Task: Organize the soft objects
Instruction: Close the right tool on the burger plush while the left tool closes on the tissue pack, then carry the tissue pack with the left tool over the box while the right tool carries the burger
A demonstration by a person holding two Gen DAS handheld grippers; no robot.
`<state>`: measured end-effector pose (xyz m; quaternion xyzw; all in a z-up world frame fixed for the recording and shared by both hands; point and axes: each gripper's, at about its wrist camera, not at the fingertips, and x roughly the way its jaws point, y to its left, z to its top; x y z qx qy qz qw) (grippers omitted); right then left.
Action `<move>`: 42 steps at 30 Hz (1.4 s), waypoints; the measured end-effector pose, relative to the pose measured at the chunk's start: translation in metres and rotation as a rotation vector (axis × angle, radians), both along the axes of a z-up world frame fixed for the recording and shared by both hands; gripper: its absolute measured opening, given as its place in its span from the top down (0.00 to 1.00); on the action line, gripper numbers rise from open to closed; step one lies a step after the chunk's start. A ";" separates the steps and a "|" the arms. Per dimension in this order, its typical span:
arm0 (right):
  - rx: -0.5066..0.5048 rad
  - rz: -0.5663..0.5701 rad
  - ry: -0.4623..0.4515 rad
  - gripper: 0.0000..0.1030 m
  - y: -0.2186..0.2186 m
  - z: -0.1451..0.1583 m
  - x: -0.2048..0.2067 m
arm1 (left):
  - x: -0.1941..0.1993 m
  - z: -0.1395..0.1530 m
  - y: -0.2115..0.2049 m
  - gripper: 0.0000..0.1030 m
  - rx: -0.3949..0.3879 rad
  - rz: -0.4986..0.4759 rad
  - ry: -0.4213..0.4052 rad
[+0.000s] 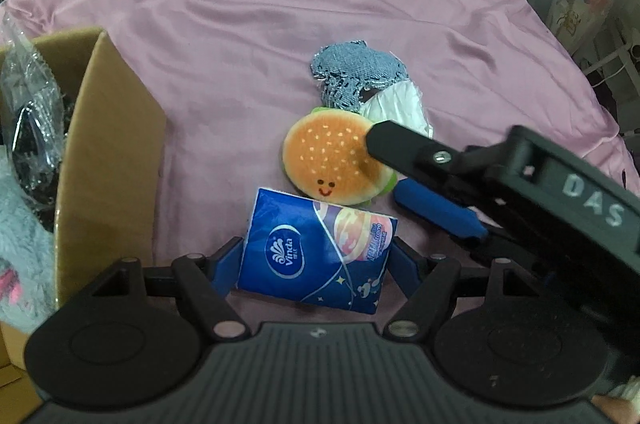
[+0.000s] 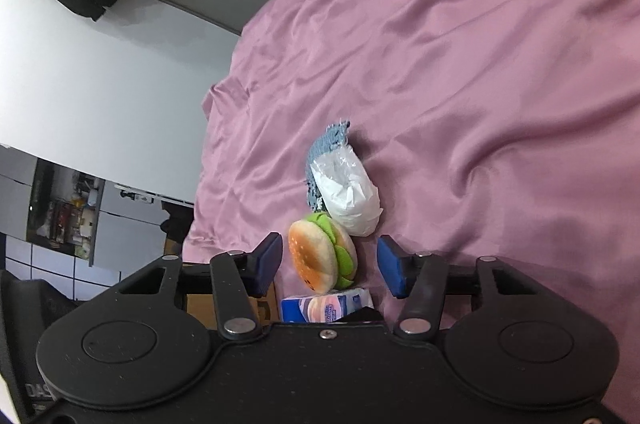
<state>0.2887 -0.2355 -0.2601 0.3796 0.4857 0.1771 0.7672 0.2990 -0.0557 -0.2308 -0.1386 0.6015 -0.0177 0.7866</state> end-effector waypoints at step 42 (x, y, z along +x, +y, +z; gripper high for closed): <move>-0.381 -0.231 -0.182 0.86 -0.013 0.126 -0.089 | -0.058 0.109 0.018 0.27 -0.018 -0.068 -0.250</move>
